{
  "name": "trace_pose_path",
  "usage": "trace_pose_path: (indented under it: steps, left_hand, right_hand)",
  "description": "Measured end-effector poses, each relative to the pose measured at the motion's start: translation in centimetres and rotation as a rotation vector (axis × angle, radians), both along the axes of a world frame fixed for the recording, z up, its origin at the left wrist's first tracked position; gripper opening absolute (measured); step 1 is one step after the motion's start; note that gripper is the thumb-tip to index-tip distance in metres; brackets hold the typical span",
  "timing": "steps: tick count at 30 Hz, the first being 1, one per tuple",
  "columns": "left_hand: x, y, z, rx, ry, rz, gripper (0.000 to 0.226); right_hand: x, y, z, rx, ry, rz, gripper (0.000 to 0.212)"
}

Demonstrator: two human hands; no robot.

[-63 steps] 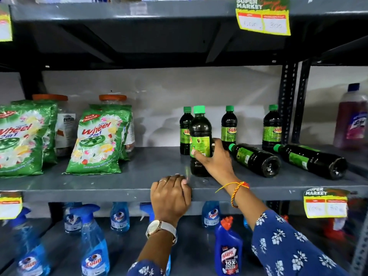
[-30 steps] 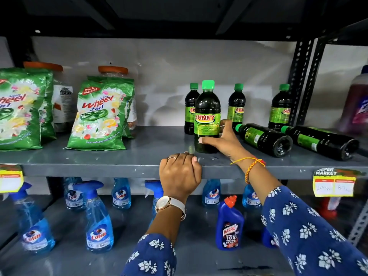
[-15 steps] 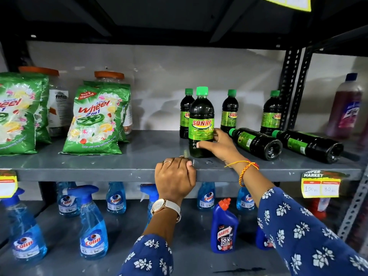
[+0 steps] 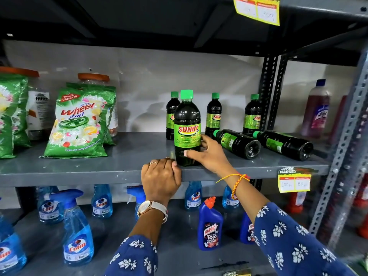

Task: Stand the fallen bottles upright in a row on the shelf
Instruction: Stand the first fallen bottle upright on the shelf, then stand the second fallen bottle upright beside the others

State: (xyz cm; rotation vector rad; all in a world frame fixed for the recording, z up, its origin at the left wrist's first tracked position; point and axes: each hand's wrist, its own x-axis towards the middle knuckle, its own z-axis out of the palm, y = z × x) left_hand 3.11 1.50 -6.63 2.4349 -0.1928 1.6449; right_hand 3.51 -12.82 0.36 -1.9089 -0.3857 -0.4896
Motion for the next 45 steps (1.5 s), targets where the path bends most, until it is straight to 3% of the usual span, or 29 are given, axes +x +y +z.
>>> trace_pose_path:
  steps: [13, 18, 21, 24, 26, 29, 32, 34, 40, 45]
  left_hand:
    - [-0.4, -0.2, 0.4, 0.003, 0.033, -0.019, 0.036]
    - [-1.2, -0.4, 0.6, -0.164, -0.063, -0.111, 0.043]
    - [-2.7, -2.0, 1.2, -0.140, -0.224, -0.228, 0.038]
    - [-3.5, -6.7, 2.0, 0.089, -0.132, -0.396, 0.030]
    - [-2.8, -10.4, 2.8, 0.176, 0.028, -0.364, 0.027]
    - [-1.6, -13.6, 3.7, 0.143, 0.208, -0.174, 0.032]
    - [-0.8, -13.9, 3.1, 0.112, 0.226, -0.094, 0.033]
    - [-1.0, -13.8, 3.1, 0.095, 0.222, -0.096, 0.032]
    - [-0.5, -14.1, 2.8, 0.069, 0.209, -0.066, 0.029]
    - [-0.3, -14.1, 2.6, 0.090, 0.225, -0.053, 0.029]
  right_hand:
    - [-0.8, -0.4, 0.2, -0.083, -0.001, 0.003, 0.055]
    - [-1.1, -1.8, 0.3, 0.023, 0.058, 0.002, 0.092]
    - [-1.1, -5.7, 2.4, 0.049, -0.161, -0.153, 0.069]
    - [0.2, -9.5, 5.4, -0.185, -0.248, -0.439, 0.042]
    - [0.5, -10.7, 6.7, -0.480, -0.119, -0.478, 0.042]
    - [0.3, -10.6, 5.8, -0.883, 0.200, -0.453, 0.047]
    - [2.5, -9.7, 3.5, -1.029, 0.231, -0.649, 0.050]
    - [4.1, -9.8, 3.0, -0.962, 0.151, -0.727, 0.045]
    - [4.9, -12.2, 1.5, -0.511, -0.182, -0.599, 0.049]
    - [5.7, -12.4, 1.0, 0.024, -0.181, -0.366, 0.050]
